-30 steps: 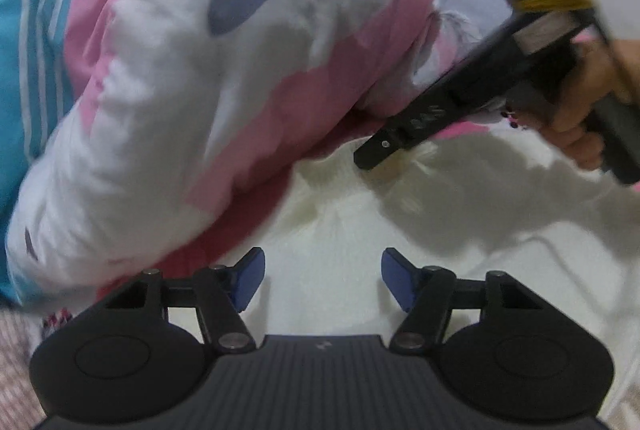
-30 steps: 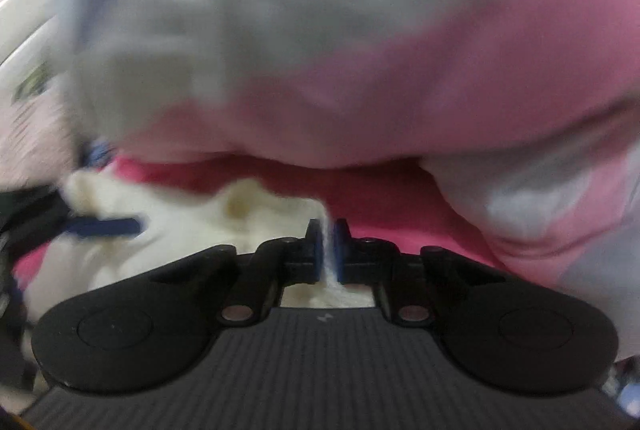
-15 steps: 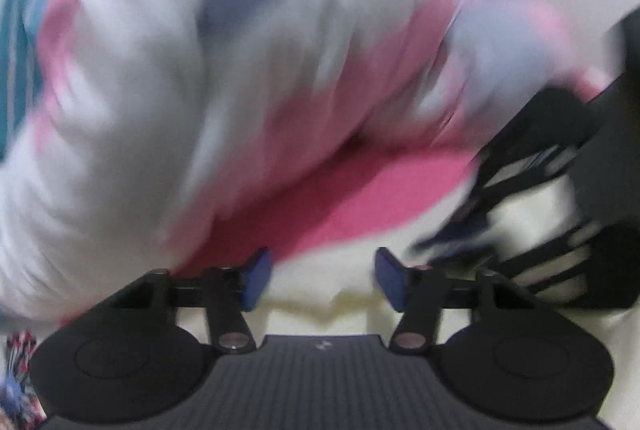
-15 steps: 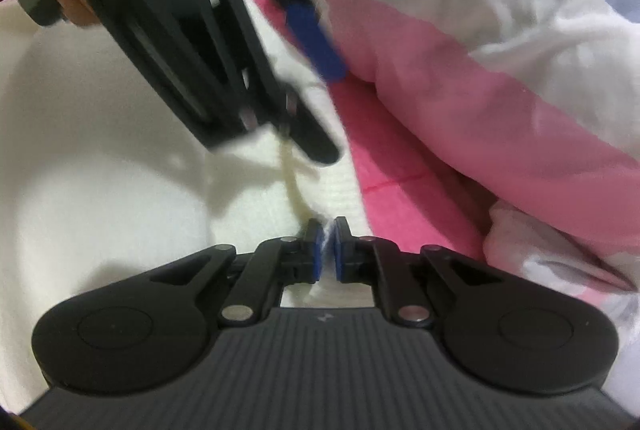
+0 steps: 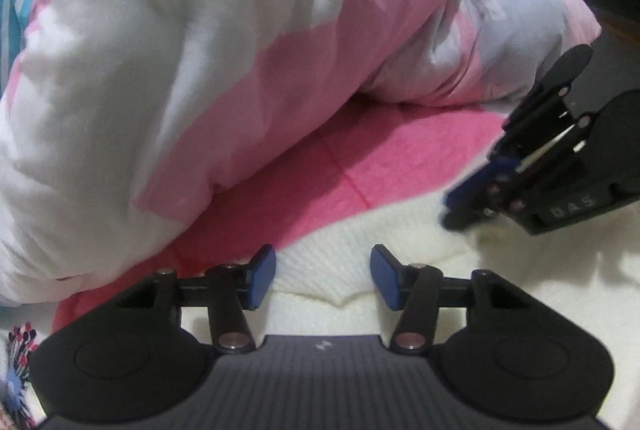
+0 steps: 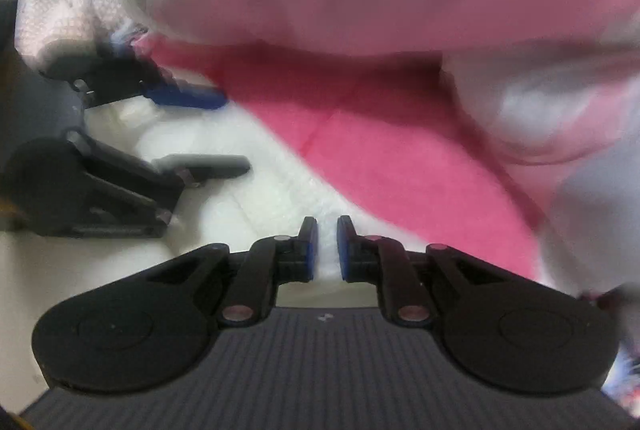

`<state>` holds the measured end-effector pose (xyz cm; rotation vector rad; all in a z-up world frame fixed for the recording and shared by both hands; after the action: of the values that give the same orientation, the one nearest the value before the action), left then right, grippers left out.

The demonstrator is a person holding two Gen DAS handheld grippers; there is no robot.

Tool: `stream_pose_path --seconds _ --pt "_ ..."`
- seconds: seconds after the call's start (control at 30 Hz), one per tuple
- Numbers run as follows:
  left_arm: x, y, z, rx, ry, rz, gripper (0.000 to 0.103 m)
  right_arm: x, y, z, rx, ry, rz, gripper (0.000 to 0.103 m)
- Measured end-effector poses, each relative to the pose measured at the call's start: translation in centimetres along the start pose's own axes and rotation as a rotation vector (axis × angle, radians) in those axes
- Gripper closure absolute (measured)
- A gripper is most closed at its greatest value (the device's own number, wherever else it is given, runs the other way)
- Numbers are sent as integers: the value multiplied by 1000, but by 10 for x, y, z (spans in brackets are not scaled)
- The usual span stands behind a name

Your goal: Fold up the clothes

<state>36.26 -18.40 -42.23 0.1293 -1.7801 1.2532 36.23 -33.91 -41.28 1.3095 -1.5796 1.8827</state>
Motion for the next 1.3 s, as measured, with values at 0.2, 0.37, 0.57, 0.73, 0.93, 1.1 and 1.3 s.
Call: stream_pose_path --seconds 0.2,0.37,0.57,0.73,0.93,1.1,1.3 --pt "16 0 -8 10 -2 -16 30 69 8 2 -266 64 51 92" --pt "66 14 -36 43 26 -39 29 160 50 -11 -419 155 113 92" --pt "159 53 -90 116 25 -115 29 218 119 -77 -574 203 56 92" --pt "233 102 -120 242 -10 -211 29 215 171 -132 -671 147 -38 91" --pt "257 179 -72 375 56 -321 32 159 190 -178 -575 105 -89 91" --pt "270 261 -23 450 32 -474 37 168 223 -225 -376 160 -127 90" --pt "308 329 15 512 -7 -542 33 232 310 -269 -486 145 -168 90"
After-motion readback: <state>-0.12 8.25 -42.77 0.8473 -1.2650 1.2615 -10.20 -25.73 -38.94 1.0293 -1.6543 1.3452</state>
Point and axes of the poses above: each gripper's, at about its wrist camera, not at the fingertips, and x roughly against the way its jaws point, z to its right, y to its underside, the point moved 2 cm from there along -x, roughly the way its jaws point, and after that the axes turned 8 degrees about x, right-handed, at the moved point
